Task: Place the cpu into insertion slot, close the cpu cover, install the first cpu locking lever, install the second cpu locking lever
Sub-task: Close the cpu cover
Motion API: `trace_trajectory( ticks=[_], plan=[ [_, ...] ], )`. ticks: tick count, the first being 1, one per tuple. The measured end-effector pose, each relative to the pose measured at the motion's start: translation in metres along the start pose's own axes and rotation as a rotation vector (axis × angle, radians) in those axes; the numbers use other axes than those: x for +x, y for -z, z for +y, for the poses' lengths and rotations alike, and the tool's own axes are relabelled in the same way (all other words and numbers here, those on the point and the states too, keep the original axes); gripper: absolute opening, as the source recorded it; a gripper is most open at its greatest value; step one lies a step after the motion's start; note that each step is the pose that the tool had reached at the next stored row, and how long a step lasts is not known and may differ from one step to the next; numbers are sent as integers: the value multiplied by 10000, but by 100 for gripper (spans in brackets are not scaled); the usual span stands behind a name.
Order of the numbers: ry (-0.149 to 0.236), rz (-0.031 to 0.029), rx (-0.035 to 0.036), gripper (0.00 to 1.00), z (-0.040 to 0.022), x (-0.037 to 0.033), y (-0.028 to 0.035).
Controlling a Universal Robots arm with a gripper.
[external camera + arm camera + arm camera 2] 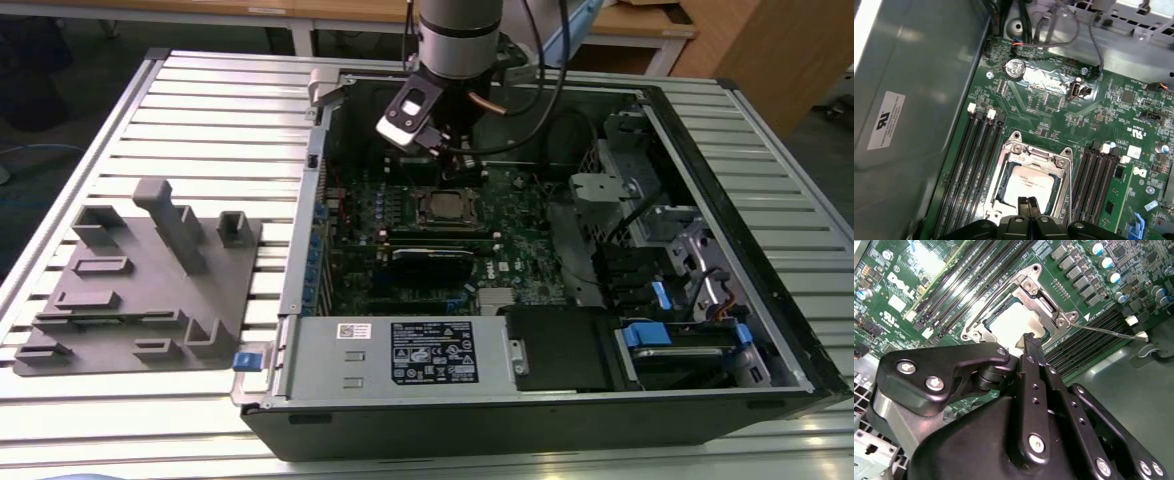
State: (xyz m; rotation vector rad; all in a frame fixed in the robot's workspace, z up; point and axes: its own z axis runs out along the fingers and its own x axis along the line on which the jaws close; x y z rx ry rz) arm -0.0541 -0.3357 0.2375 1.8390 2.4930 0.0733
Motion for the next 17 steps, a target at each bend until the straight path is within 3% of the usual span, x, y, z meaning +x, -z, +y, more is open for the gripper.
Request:
trace_trajectory(
  ticks=[3,13,17],
  plan=[
    [218,13,-1,11,0,0,-1],
    [263,17,-2,11,0,0,-1],
    [615,39,-4,11,-1,0,-1]
  ],
)
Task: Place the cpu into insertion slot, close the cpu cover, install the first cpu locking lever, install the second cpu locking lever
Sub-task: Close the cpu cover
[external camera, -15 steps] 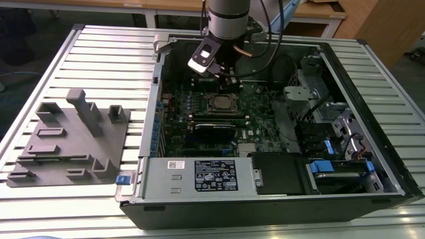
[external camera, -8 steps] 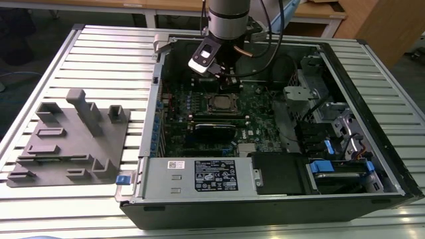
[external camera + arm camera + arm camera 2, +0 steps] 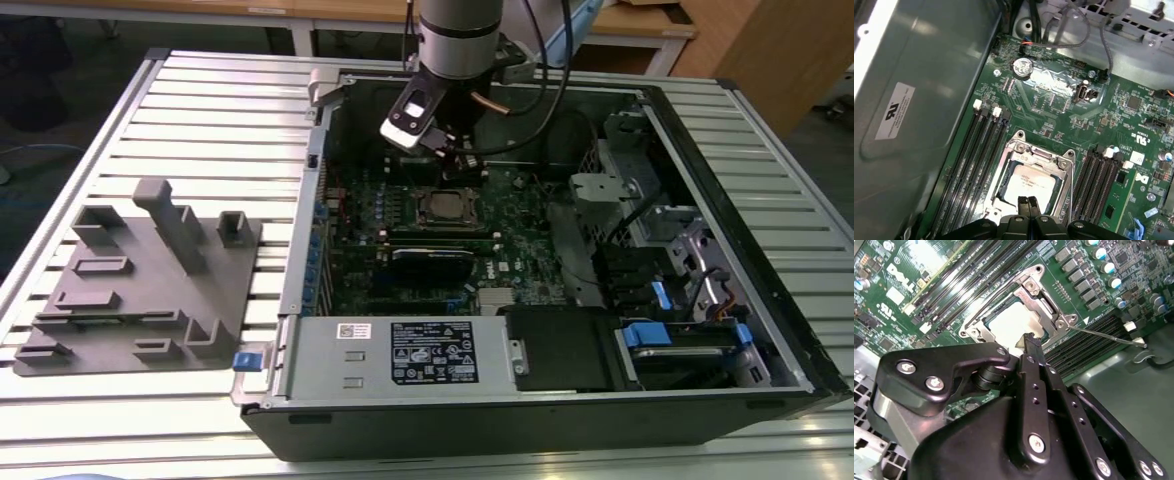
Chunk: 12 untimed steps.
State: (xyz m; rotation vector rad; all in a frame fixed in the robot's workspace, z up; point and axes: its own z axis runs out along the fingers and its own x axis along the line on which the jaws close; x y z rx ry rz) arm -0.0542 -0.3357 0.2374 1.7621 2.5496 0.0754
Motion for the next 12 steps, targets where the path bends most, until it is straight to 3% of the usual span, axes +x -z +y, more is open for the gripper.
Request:
trace_trajectory(
  ticks=[8,12],
  plan=[
    [1019,65,-7,11,0,0,-2],
    [1128,72,-7,11,0,0,-2]
  ],
)
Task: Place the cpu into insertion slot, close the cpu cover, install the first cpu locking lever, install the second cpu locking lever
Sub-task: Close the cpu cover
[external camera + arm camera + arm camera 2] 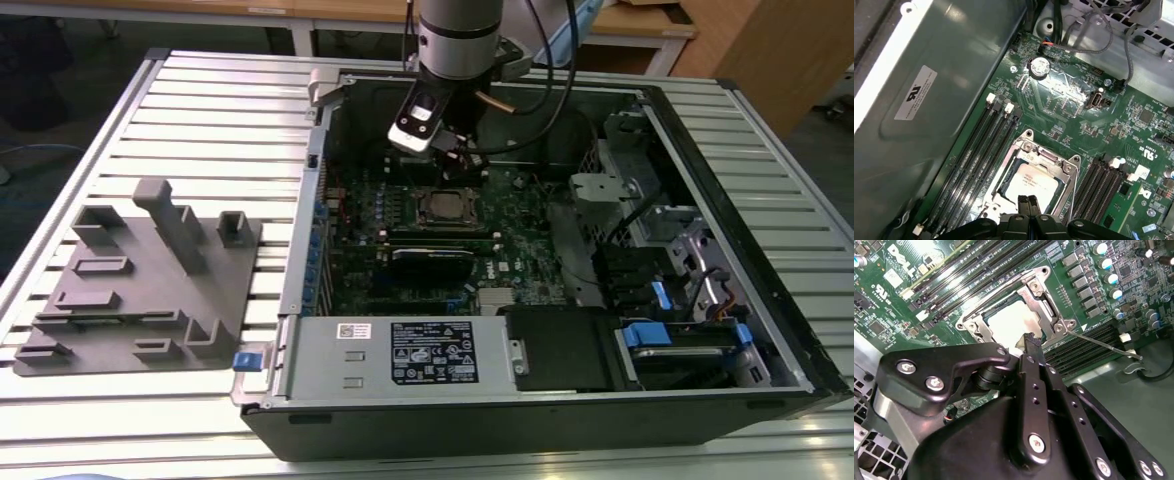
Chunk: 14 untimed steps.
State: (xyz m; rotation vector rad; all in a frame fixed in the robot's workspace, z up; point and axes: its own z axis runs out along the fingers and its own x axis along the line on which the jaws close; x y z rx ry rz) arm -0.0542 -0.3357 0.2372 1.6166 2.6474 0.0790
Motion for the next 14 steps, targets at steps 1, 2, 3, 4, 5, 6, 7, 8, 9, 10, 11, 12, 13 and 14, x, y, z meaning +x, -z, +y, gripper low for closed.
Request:
trace_trajectory(
  ticks=[1,2,3,4,5,6,7,8,9,10,11,12,13,14],
  plan=[
    [2,0,0,11,0,0,0],
    [4,0,0,11,0,0,0],
    [6,1,0,11,0,0,0],
    [8,1,0,11,0,0,0],
    [12,1,-1,11,0,0,0],
    [39,3,0,11,0,0,0],
    [92,6,-1,11,0,0,0],
    [163,10,-1,11,0,0,0],
    [247,16,-2,11,0,0,0],
    [345,22,-2,11,0,0,0],
    [464,30,-3,11,0,0,0],
    [576,37,-4,11,0,0,0],
    [688,44,-5,11,0,0,0],
    [806,51,-5,11,0,0,0]
  ],
)
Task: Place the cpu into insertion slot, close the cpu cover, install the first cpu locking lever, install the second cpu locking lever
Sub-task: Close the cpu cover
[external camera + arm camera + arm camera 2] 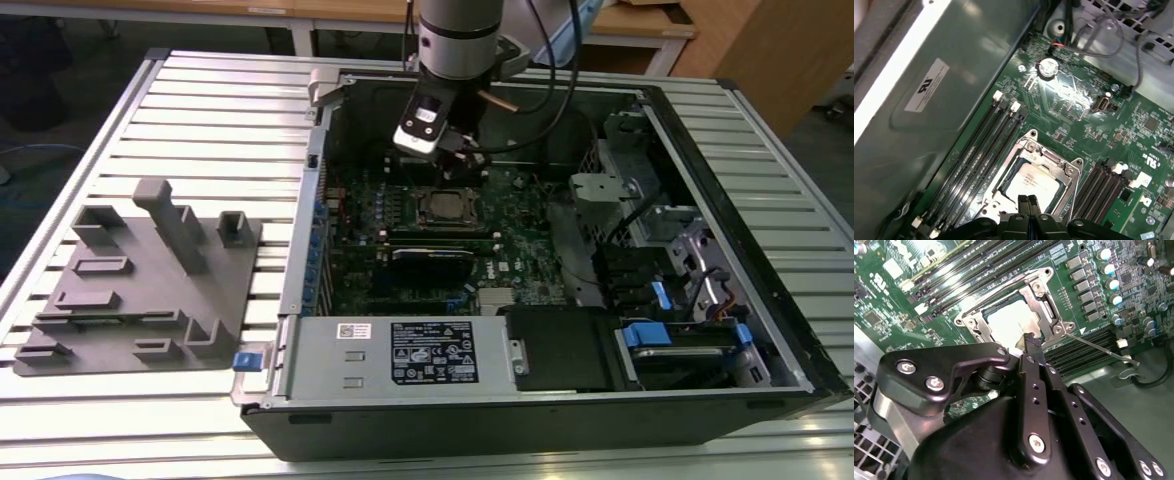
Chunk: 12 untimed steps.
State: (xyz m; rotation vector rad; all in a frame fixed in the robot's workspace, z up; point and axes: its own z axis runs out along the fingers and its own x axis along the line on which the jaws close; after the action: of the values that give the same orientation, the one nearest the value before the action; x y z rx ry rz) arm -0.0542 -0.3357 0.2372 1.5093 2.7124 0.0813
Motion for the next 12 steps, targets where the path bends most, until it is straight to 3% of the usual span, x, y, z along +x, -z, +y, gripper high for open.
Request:
trace_trajectory(
  ticks=[12],
  plan=[
    [1916,122,-13,11,0,0,-4]
  ],
)
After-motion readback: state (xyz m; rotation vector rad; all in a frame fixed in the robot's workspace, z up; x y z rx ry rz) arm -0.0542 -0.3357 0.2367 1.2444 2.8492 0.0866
